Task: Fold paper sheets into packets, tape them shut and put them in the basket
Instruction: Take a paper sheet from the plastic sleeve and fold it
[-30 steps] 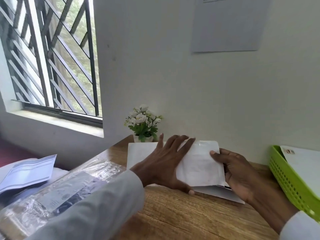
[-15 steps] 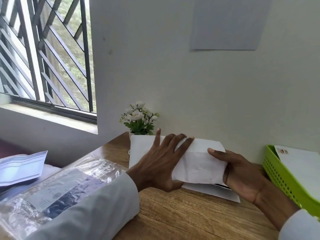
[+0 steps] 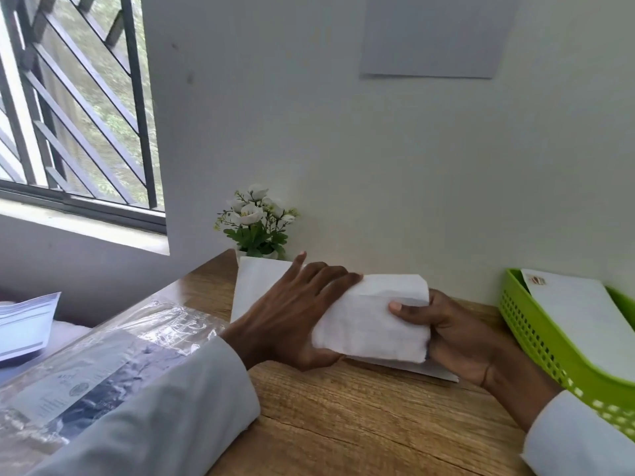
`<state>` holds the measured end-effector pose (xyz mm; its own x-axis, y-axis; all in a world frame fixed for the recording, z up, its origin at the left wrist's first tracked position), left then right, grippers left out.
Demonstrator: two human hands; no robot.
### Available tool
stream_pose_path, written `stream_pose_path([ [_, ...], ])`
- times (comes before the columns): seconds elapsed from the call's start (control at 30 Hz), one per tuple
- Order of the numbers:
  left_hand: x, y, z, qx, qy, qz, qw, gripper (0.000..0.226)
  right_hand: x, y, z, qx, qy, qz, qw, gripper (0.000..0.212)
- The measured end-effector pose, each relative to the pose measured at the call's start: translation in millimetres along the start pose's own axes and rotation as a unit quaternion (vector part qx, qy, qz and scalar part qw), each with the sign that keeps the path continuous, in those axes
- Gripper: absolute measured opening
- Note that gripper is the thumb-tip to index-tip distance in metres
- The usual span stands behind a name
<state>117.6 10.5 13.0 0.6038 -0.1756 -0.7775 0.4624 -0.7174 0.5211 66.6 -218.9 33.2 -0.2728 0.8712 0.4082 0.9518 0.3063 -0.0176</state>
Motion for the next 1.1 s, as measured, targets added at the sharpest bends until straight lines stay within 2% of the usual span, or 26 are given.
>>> stream_pose_path([
  [0.17,0,-3,-14,-0.039,-0.022,0.036,0.998,0.098,-14,0,-19,-0.058,-0.044,0.006,0.997,0.036],
  [0.23,-2,-4,-18,-0.059,-0.021,0.053,0.997,0.096,-22,0,-25,-0.095,-0.051,0.054,0.993,0.035],
  [0.3,-3,-5,-21,-0.07,-0.017,0.065,0.995,0.095,-30,1,-23,-0.126,-0.117,0.119,0.978,0.025],
  [0.33,-3,-5,-23,-0.071,-0.015,0.067,0.995,0.094,-34,2,-19,-0.139,-0.196,0.15,0.959,0.019],
  [0.4,-1,-5,-25,-0.07,-0.015,0.065,0.995,0.092,-39,6,-7,-0.135,-0.394,0.169,0.893,0.013],
  [0.47,1,-5,-25,-0.066,-0.018,0.062,0.996,0.091,-40,10,4,-0.095,-0.537,0.146,0.825,0.016],
  [0.5,1,-5,-25,-0.063,-0.02,0.06,0.996,0.091,-41,12,9,-0.081,-0.581,0.135,0.799,0.026],
  [0.63,1,-6,-25,-0.06,-0.033,0.045,0.997,0.09,-38,18,23,-0.043,-0.645,0.092,0.758,0.081],
  [0.7,2,-7,-24,-0.06,-0.035,0.035,0.997,0.089,-36,18,24,-0.022,-0.68,0.089,0.727,0.087],
  [0.77,2,-8,-24,-0.063,-0.029,0.029,0.997,0.089,-31,16,18,-0.008,-0.706,0.087,0.703,0.079],
  [0.87,1,-9,-25,-0.066,-0.018,0.029,0.997,0.09,-26,15,12,0.021,-0.693,0.066,0.718,0.071],
  [0.97,0,-9,-25,-0.068,-0.017,0.025,0.997,0.091,-25,16,8,0.049,-0.66,0.046,0.748,0.072],
  [1.1,-2,-8,-24,-0.067,-0.019,0.031,0.997,0.092,-24,17,6,0.081,-0.633,0.033,0.77,0.07],
])
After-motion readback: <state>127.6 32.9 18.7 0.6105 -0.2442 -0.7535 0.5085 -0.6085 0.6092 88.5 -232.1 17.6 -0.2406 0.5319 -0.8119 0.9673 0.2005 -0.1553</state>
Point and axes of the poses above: each hand's wrist, its own y-axis towards the middle knuckle, its own x-axis out of the palm, z = x × y, the point moved 1 cm from there along y, towards the middle knuckle, and after that the axes turned 11 degrees about y, right-handed, at the moved point
